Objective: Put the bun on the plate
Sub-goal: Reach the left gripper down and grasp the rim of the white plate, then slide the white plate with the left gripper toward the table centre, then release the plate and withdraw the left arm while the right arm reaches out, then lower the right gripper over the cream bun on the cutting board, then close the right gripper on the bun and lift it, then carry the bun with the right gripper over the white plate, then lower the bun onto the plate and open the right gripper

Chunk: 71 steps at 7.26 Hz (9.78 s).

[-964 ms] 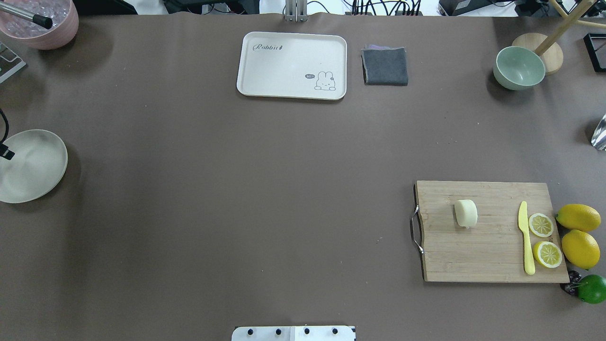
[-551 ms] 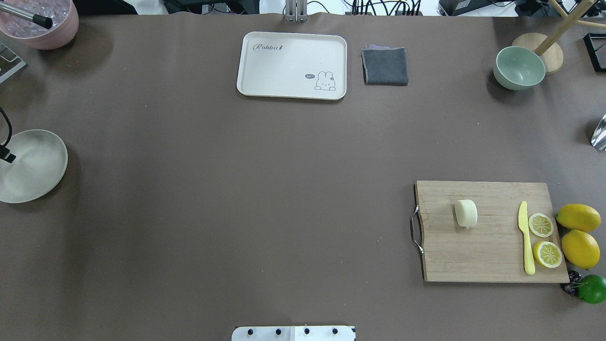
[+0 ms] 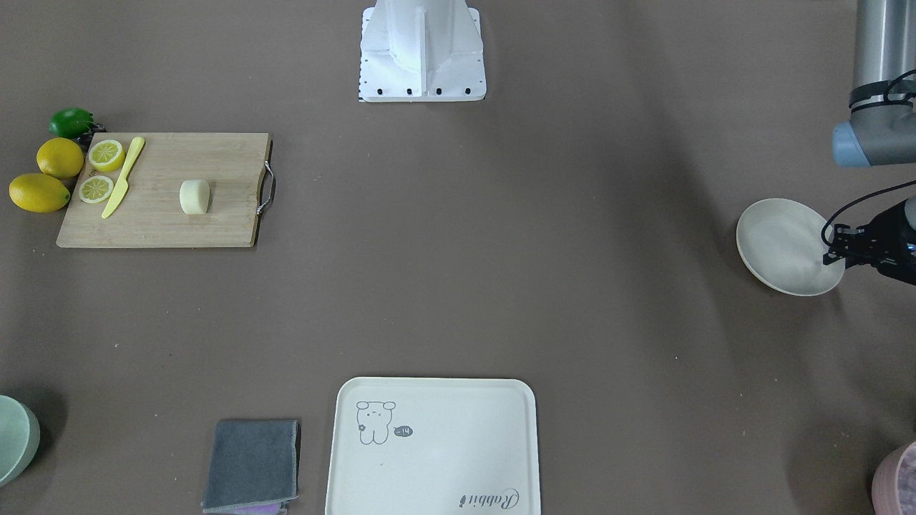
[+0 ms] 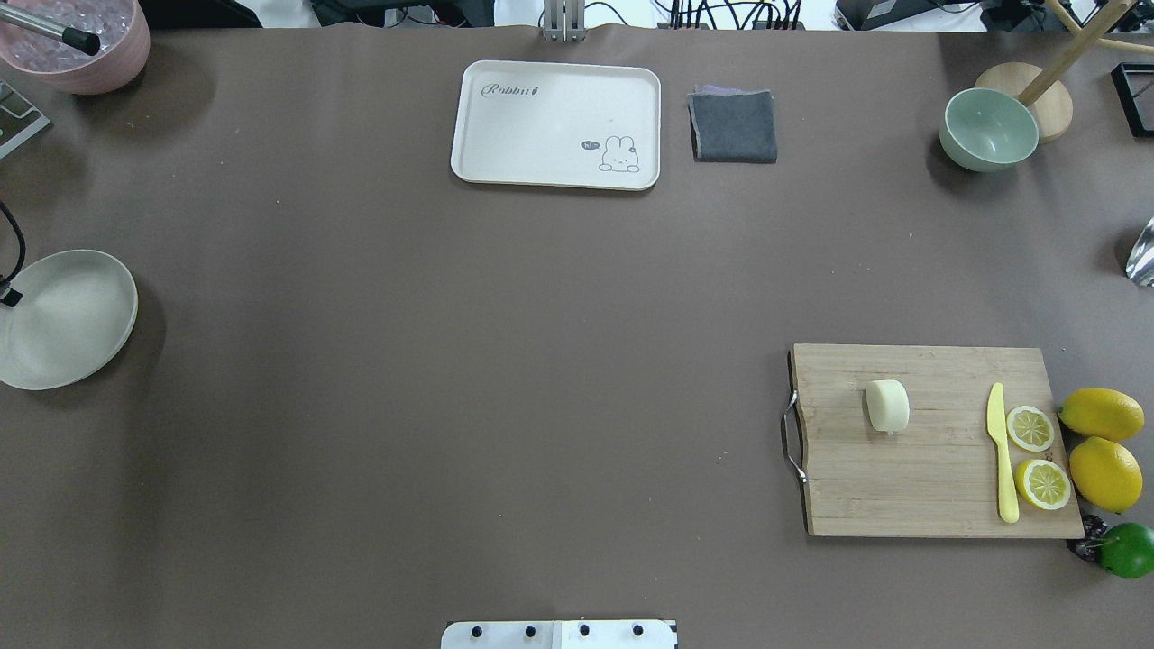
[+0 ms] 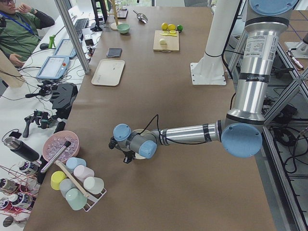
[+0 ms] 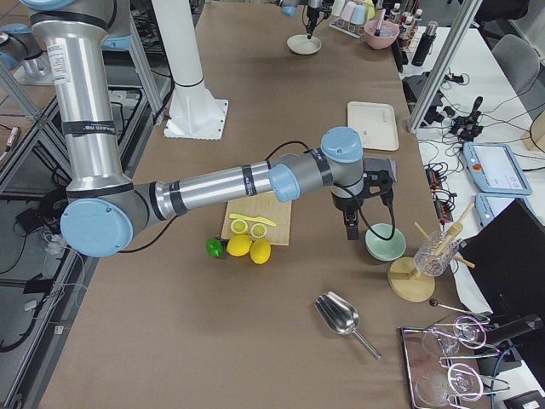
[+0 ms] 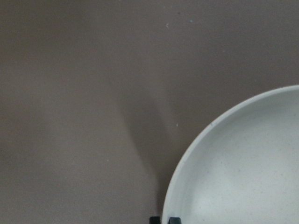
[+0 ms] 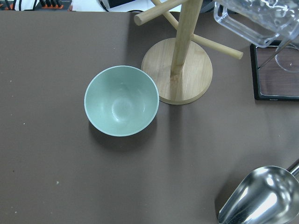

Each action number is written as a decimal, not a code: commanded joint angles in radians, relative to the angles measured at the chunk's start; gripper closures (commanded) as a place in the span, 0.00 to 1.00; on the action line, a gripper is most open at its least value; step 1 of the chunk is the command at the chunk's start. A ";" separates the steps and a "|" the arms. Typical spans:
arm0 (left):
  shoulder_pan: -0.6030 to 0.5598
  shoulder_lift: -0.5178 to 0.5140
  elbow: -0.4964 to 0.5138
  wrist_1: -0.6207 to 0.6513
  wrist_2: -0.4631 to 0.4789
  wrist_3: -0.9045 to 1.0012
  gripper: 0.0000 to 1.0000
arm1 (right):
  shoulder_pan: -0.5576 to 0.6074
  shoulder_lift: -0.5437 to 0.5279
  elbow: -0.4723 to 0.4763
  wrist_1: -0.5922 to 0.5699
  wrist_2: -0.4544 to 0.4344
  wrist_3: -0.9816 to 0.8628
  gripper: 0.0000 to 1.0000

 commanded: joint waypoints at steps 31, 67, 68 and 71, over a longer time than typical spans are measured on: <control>0.170 -0.227 -0.365 -0.048 0.206 -0.754 0.02 | -0.536 0.054 0.126 -0.002 0.003 0.447 0.00; 0.193 -0.157 -0.422 -0.060 0.213 -0.770 0.02 | -0.973 0.496 -0.106 0.323 -0.416 0.611 0.00; 0.193 -0.157 -0.428 -0.060 0.213 -0.770 0.02 | -0.971 0.457 -0.062 0.323 -0.413 0.611 0.00; 0.201 -0.160 -0.428 -0.060 0.213 -0.768 0.02 | -0.976 0.461 -0.032 0.320 -0.414 0.617 0.00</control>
